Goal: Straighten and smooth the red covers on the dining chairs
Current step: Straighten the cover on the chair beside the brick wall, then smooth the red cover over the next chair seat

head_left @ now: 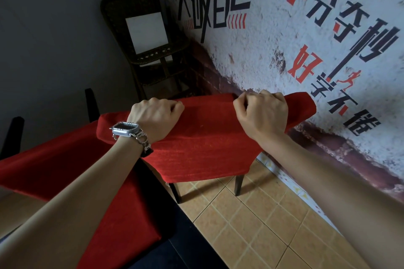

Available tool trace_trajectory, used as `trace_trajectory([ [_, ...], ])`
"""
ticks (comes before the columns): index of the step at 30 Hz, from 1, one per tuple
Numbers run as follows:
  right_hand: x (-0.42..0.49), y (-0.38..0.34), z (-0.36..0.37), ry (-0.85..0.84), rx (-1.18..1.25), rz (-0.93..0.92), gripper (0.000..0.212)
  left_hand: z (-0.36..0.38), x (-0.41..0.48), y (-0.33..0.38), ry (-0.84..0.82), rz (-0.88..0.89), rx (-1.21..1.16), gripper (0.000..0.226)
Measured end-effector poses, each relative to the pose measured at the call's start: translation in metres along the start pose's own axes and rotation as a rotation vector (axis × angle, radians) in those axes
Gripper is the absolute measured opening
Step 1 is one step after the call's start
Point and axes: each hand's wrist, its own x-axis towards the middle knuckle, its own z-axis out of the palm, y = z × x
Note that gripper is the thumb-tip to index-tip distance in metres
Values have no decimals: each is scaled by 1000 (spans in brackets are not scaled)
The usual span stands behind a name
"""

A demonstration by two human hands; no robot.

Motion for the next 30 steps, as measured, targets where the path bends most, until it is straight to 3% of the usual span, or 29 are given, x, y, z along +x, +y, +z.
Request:
trace_trajectory([
  [8, -3, -1, -4, 21, -3, -35, 50, -2, -10, 4, 134, 21, -9, 47],
  [12, -12, -4, -7, -137, -117, -11, 54, 5, -28, 17, 317, -15, -2, 39],
  [14, -18, -3, -11, -164, -125, -29, 56, 11, -38, 24, 332, -32, -41, 38],
  [20, -60, -4, -20, -218, -33, -34, 57, 39, -120, 23, 141, 50, -80, 67],
  [23, -128, -10, -24, -430, 50, -29, 71, 63, -189, 7, -39, 42, -121, 74],
  [27, -227, -33, -29, -645, 103, -62, 71, 89, -266, -28, -73, -199, -249, 72],
  [30, -276, -62, -33, -763, 211, 24, 45, 101, -307, -55, -86, -435, -413, 54],
])
